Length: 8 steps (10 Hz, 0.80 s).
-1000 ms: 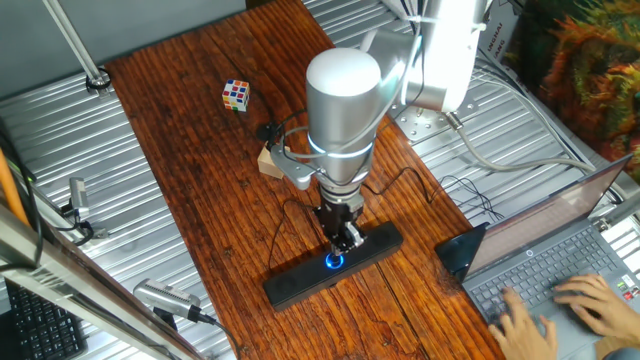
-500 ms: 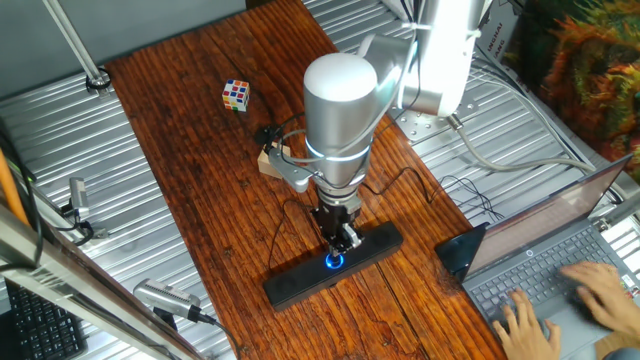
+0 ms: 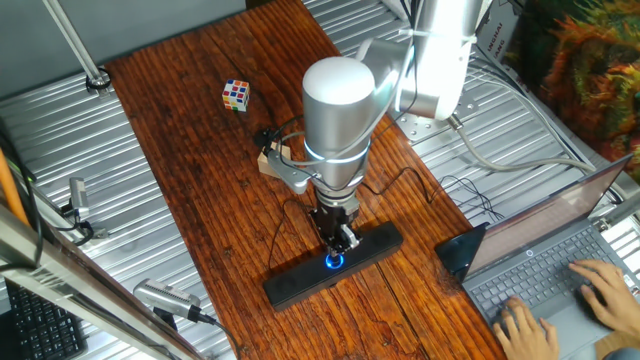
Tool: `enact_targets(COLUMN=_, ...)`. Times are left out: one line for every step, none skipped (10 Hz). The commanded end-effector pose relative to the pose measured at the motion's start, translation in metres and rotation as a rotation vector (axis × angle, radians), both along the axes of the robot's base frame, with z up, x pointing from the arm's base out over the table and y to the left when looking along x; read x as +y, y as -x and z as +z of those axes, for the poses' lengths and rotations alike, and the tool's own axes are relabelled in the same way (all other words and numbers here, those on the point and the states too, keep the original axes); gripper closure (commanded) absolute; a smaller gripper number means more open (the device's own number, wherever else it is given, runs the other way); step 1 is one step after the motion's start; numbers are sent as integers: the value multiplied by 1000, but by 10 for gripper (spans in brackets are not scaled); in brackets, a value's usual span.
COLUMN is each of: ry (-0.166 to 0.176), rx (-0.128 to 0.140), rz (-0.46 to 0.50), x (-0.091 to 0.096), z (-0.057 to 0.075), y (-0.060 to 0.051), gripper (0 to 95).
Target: Turn the knob to increase the volume of the speaker
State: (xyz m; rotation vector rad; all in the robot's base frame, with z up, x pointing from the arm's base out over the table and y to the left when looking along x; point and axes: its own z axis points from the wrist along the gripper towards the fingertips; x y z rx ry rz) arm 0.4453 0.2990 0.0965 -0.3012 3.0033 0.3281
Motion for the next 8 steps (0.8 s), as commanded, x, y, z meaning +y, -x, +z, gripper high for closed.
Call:
enact_targets(ry=5, rx=4, rz=1, x=-1, z=0, y=0, gripper=950)
enact_targets(ry=5, rx=4, rz=0, x=0, z=-1, y=1, gripper=950)
enact_targets(ry=5, rx=3, rz=0, x=1, z=-2, y=1, gripper=950)
enact_targets(ry=6, rx=4, rz=-1, x=2, z=-4, y=1, gripper=950)
enact_targets(ry=5, rx=6, rz=-2, x=3, z=-5, y=0, gripper=950)
enact_targets(ry=10, rx=8, rz=0, x=3, z=-6, y=0, gripper=950)
enact_targets(ry=11, rx=8, rz=-1, x=4, z=-6, y=0, gripper=950)
enact_targets(ry=11, rx=8, rz=0, x=4, z=-8, y=-1, gripper=950)
